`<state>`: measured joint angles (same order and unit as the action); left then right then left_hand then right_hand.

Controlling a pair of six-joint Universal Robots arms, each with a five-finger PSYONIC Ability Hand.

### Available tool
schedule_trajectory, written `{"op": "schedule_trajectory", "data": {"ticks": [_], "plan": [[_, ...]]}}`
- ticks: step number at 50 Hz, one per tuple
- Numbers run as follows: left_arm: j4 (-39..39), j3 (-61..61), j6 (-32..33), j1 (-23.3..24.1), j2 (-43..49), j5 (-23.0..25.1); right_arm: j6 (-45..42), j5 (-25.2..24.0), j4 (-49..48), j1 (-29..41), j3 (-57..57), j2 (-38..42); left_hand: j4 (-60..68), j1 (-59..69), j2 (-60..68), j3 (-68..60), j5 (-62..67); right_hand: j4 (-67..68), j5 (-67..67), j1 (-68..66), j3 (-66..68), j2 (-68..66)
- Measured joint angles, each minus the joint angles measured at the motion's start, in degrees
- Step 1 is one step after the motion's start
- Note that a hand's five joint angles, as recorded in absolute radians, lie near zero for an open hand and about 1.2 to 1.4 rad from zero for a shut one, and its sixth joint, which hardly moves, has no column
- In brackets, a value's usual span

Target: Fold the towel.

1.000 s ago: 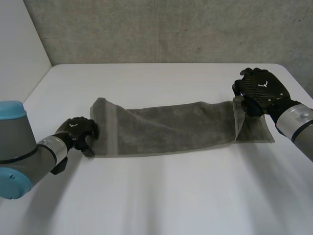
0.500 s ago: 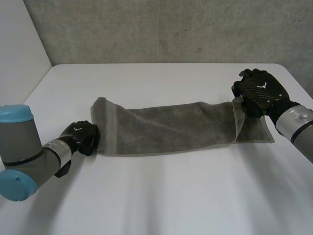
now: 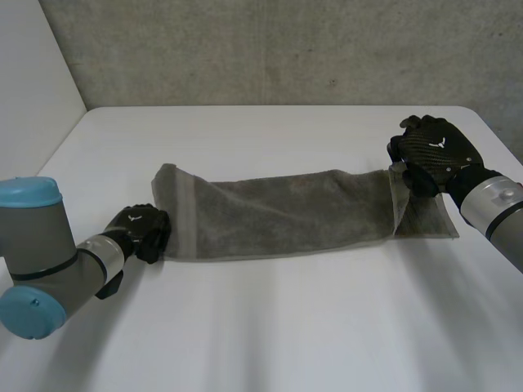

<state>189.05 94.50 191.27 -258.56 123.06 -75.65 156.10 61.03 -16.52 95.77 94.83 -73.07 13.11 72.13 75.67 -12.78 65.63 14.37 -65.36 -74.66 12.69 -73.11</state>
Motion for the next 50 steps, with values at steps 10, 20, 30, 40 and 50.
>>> {"op": "schedule_trajectory", "data": {"ticks": [10,20,30,40,50], "plan": [[0.1,2.0,0.1,-0.4,-1.9,-0.2,0.0,0.0,0.0,0.0,0.0,-0.1,0.0,-25.5,-28.2,0.0,-29.0,0.0,0.0,0.0,0.0,0.0],[-0.2,2.3,-0.9,-1.0,-4.0,-0.3,0.0,0.0,0.0,0.0,0.0,-0.1,0.0,-27.2,-29.9,0.0,-31.1,0.0,0.0,0.0,0.0,0.0],[-0.5,1.0,-3.2,-1.1,-4.0,-0.4,0.0,0.1,0.0,0.3,0.0,-0.1,0.0,-33.2,-36.8,0.0,-38.2,0.0,0.0,0.0,0.0,0.0],[-0.1,0.4,-3.4,-1.4,-3.0,-0.4,0.0,0.1,0.0,0.4,0.0,-0.1,0.0,-34.7,-38.3,0.0,-40.1,0.0,0.0,0.0,0.0,0.0],[0.2,-0.2,-2.9,-1.5,-1.0,-0.4,-0.1,0.0,0.0,0.4,0.0,-0.1,0.0,-34.7,-38.3,0.0,-40.0,0.0,0.0,0.0,0.0,0.0]]}}
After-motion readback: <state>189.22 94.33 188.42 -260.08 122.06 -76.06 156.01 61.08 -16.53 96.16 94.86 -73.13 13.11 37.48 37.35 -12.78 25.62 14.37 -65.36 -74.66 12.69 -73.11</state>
